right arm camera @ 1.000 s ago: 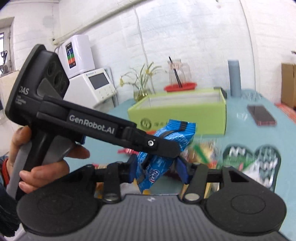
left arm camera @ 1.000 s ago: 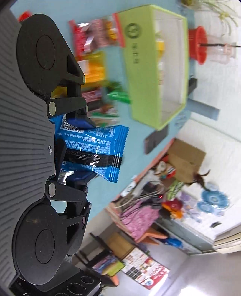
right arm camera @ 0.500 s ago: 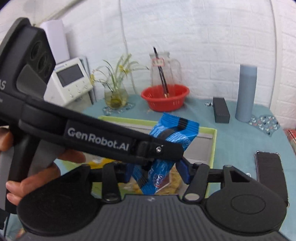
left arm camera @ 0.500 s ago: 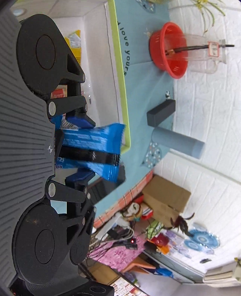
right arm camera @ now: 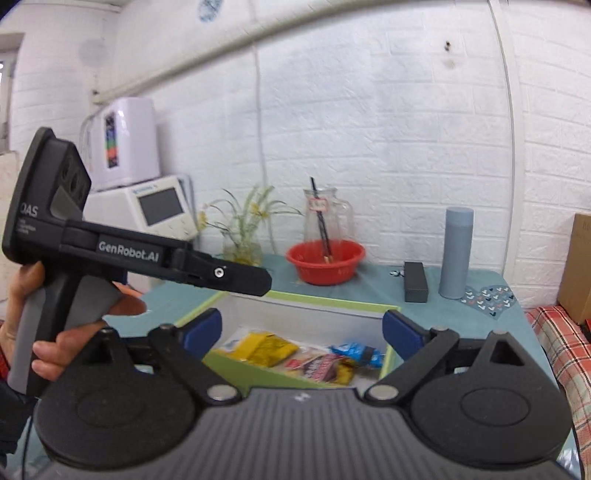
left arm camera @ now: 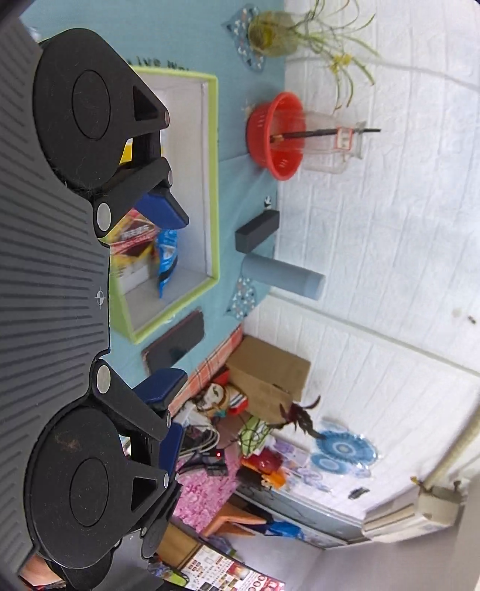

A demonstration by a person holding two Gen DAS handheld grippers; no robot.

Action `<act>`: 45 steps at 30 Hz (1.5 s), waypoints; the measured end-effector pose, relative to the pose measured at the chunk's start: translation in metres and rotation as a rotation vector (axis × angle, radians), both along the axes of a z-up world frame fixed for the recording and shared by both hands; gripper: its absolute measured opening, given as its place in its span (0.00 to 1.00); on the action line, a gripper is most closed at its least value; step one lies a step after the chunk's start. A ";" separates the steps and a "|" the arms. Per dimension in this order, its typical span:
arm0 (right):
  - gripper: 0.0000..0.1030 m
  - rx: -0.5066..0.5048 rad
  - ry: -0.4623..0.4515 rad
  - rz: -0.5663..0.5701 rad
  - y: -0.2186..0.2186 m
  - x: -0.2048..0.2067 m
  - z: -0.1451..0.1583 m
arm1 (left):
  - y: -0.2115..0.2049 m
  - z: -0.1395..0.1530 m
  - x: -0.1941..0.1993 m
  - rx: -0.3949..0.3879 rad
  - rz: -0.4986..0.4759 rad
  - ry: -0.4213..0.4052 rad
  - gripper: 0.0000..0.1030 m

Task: Organize snacks
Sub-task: 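Move the left gripper to the red broad-bean snack bag, then grasp the red bag with the left gripper, release it into the box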

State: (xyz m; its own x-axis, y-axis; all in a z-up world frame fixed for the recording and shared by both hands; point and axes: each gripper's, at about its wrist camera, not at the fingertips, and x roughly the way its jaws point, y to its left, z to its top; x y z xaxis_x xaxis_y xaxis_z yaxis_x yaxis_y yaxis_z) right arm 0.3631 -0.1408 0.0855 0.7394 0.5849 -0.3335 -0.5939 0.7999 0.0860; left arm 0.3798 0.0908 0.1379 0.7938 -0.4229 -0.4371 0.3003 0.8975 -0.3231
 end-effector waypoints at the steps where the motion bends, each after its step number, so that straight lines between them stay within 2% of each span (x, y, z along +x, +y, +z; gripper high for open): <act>1: 1.00 0.006 -0.006 0.009 0.001 -0.016 0.000 | 0.003 0.000 -0.017 -0.001 0.004 -0.010 0.75; 3: 1.00 0.011 -0.008 0.028 0.005 -0.044 -0.006 | 0.012 -0.003 -0.052 0.006 0.034 -0.029 0.83; 7: 1.00 -0.002 0.052 0.084 0.025 -0.092 -0.038 | 0.033 -0.027 -0.116 0.058 0.149 -0.034 0.89; 12: 1.00 0.022 0.253 0.144 0.053 -0.132 -0.099 | 0.065 -0.082 -0.175 0.094 0.325 0.075 0.88; 15: 1.00 0.041 0.316 0.195 0.073 -0.146 -0.114 | 0.083 -0.109 -0.195 0.080 0.405 0.150 0.85; 19: 1.00 -0.058 0.241 0.252 0.114 -0.143 -0.111 | 0.108 -0.124 -0.195 -0.072 0.373 0.242 0.82; 21: 1.00 -0.117 0.218 0.261 0.131 -0.139 -0.115 | 0.114 -0.127 -0.192 -0.129 0.342 0.261 0.82; 29: 0.99 -0.179 0.287 0.247 0.163 -0.122 -0.145 | 0.096 -0.140 -0.169 -0.082 0.219 0.322 0.81; 31: 0.99 -0.190 0.282 0.240 0.165 -0.121 -0.144 | 0.090 -0.140 -0.165 -0.053 0.200 0.327 0.76; 33: 0.98 -0.196 0.299 0.238 0.166 -0.118 -0.146 | 0.086 -0.145 -0.159 -0.015 0.187 0.354 0.61; 34: 0.96 -0.202 0.294 0.238 0.165 -0.120 -0.145 | 0.085 -0.146 -0.160 0.002 0.184 0.335 0.58; 35: 0.81 -0.219 0.279 0.236 0.166 -0.122 -0.144 | 0.083 -0.147 -0.160 0.008 0.164 0.332 0.36; 36: 0.74 -0.243 0.253 0.235 0.167 -0.126 -0.142 | 0.085 -0.148 -0.160 -0.027 0.131 0.337 0.24; 40: 0.73 -0.213 0.232 0.236 0.162 -0.125 -0.125 | 0.092 -0.134 -0.162 -0.077 0.141 0.295 0.18; 45: 0.76 -0.172 0.152 0.225 0.159 -0.092 -0.091 | 0.090 -0.090 -0.127 -0.060 0.130 0.208 0.18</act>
State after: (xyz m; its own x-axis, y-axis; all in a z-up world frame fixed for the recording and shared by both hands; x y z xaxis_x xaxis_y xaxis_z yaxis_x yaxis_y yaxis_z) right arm 0.2706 0.0184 -0.0057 0.5318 0.6536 -0.5385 -0.7486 0.6601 0.0619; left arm 0.2530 0.1806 0.0481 0.7390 -0.3533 -0.5736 0.1053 0.9016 -0.4196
